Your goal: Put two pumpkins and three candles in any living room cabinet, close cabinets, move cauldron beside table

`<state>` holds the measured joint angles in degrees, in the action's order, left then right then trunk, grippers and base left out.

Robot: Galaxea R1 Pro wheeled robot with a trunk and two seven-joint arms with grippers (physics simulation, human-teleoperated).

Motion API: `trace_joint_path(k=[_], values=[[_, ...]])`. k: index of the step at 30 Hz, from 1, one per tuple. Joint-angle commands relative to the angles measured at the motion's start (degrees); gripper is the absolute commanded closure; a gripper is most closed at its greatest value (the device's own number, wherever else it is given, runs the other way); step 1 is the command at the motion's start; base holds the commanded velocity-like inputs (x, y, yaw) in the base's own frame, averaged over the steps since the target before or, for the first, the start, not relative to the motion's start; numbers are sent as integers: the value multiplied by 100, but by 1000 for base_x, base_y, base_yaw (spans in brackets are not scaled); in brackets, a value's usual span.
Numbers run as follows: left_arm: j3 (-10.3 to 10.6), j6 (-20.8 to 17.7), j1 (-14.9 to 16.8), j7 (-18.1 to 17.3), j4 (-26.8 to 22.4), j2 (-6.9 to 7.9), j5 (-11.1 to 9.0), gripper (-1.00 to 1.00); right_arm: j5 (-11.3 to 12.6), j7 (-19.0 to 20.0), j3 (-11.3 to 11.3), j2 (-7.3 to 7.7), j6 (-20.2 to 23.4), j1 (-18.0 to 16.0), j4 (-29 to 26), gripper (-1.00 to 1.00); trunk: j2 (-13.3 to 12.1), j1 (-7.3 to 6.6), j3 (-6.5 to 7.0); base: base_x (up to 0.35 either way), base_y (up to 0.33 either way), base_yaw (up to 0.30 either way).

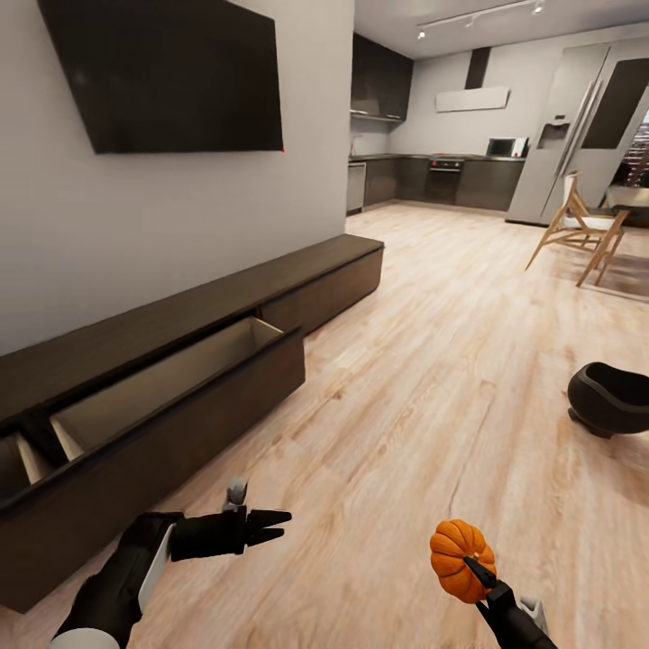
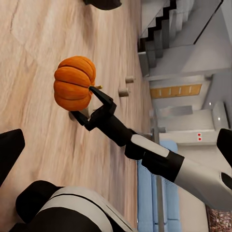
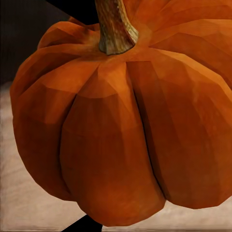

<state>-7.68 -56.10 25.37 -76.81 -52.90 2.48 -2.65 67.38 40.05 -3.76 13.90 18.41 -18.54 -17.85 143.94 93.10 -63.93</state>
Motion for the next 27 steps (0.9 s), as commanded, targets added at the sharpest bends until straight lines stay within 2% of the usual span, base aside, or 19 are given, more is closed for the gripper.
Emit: trace_joint_path(k=[1, 8, 18, 23, 27], values=[[1, -57, 3, -11, 2, -1, -10, -100, 30, 2, -28, -2, 57, -1, 0, 100, 2, -3, -1, -208, -237, 271], [-20, -46, 3, -9, 17, -2, -23, -100, 30, 2, -28, -2, 57, -1, 0, 100, 2, -3, 24, -232, -169, 271], [-49, -34, 3, -18, 8, 16, -33, -100, 30, 2, -28, -2, 57, -1, 0, 100, 2, -3, 59, -53, -9, 271], [-50, -33, 3, -18, 9, 16, -31, -100, 30, 2, -28, -2, 57, -1, 0, 100, 2, -3, 76, -250, 0, 267], [-50, -33, 3, -18, 19, 20, -33, -100, 30, 3, -28, -2, 57, -1, 0, 100, 2, -3, 81, -87, 0, 80]])
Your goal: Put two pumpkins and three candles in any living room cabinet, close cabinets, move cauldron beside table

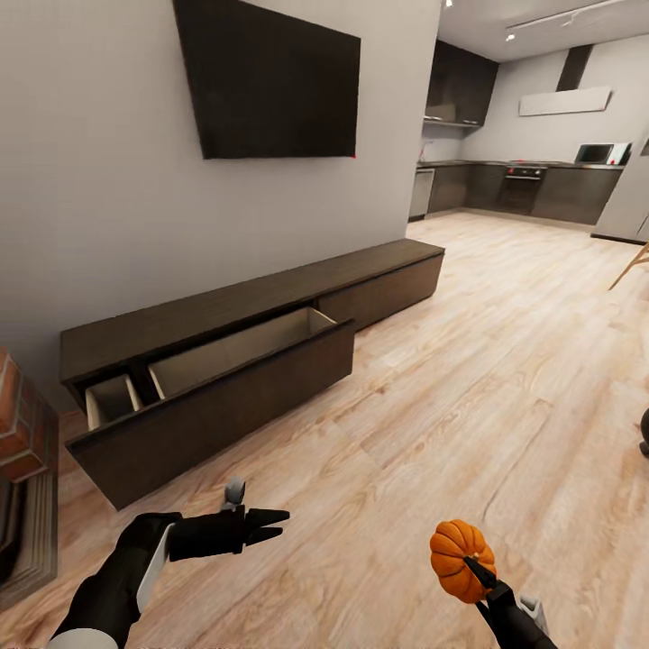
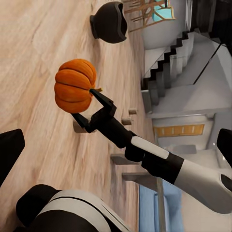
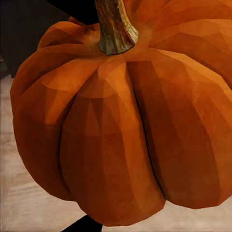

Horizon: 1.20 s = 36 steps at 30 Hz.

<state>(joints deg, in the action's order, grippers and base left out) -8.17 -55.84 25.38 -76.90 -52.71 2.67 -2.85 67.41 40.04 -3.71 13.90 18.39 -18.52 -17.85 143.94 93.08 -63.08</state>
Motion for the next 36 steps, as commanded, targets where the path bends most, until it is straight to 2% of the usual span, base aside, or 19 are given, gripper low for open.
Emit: trace_joint_path(k=[1, 7, 36], values=[[0, -59, 2, -9, 10, 1, -14, -100, 27, 6, -33, -2, 59, -2, 0, 100, 2, -2, -4, -21, 0, 19], [0, -56, 2, -9, 24, -2, -14, -100, 27, 10, -33, -2, 58, -2, 0, 100, 2, -2, 11, -6, 0, 99], [0, -50, 2, -8, 44, -1, -18, -100, 21, 42, -33, -11, 41, -2, 0, 100, 2, -2, 184, -7, 4, 222]])
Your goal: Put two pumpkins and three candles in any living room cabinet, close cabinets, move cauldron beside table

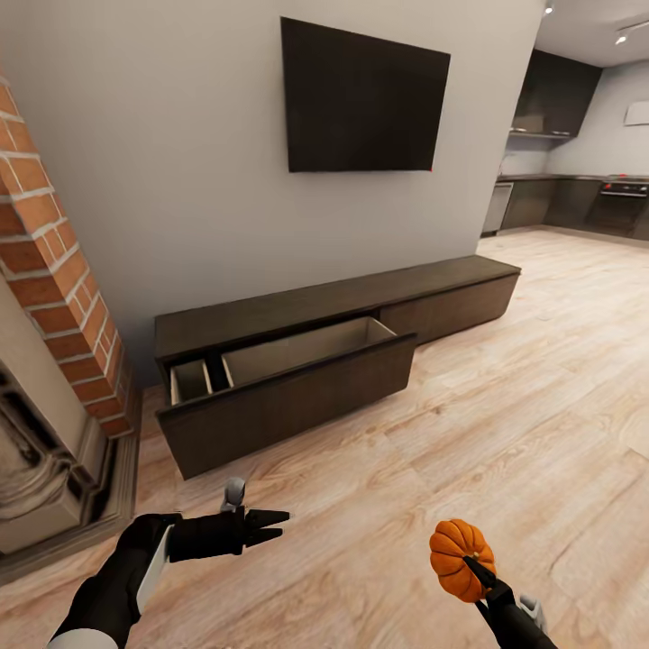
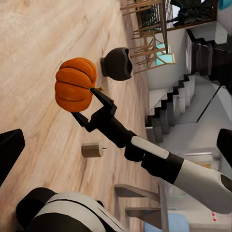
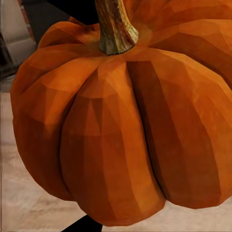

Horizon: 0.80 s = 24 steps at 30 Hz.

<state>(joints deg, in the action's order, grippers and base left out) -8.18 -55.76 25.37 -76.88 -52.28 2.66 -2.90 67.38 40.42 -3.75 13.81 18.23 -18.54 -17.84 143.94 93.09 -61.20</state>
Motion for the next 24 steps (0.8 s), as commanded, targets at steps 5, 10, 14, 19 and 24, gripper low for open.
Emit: trace_joint_path(k=[5, 10, 14, 19, 24], values=[[0, -58, 3, -10, 2, -8, -16, -100, 25, 1, -29, -1, 58, -1, 0, 100, 2, -2, 25, -179, 1, 228], [0, -58, 3, -11, 4, 4, -17, -100, 26, 1, -29, -1, 58, -1, 0, 100, 2, -2, 55, -122, 35, 233], [0, -63, 3, -20, -6, 12, -23, -100, 26, 1, -29, -1, 58, -1, 0, 100, 2, -2, 79, -14, 5, 236], [-8, -87, 3, -27, -2, 15, -33, -100, 24, 1, -29, -1, 58, -1, 0, 100, 2, -2, 109, -2, 1, 238], [-75, -101, 3, -28, 7, 25, -49, -100, 21, 1, -29, -1, 56, -1, 0, 100, -3, -13, 228, 0, 0, 240]])
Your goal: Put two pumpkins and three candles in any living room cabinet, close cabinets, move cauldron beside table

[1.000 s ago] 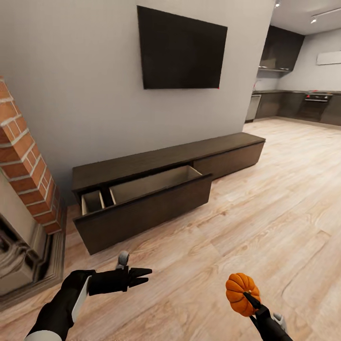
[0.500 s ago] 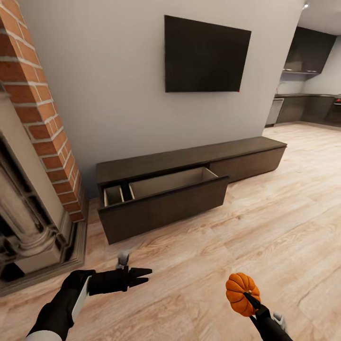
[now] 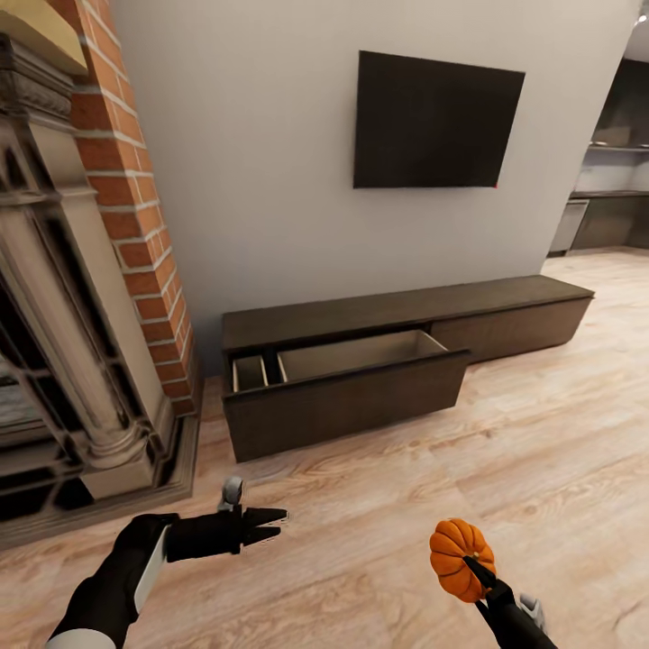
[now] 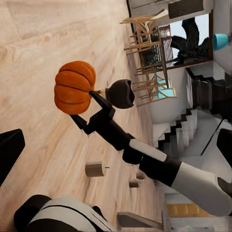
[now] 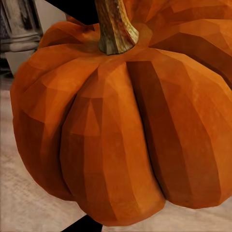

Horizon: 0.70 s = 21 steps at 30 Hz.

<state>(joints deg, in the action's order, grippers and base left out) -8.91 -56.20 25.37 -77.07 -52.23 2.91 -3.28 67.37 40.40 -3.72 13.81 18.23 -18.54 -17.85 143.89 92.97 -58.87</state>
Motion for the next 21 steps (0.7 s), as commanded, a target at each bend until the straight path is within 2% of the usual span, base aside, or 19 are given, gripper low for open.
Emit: trace_joint_path(k=[1, 21], values=[[-18, -57, 3, -9, 2, -1, -11, -100, 22, 3, -33, -1, 53, 0, 0, 100, 0, -3, 24, 0, 0, 240], [-40, -58, 21, 17, 11, -43, 2, -100, 13, -32, -33, -1, 22, 0, 0, 100, -27, -55, 587, -12, 0, 240]])
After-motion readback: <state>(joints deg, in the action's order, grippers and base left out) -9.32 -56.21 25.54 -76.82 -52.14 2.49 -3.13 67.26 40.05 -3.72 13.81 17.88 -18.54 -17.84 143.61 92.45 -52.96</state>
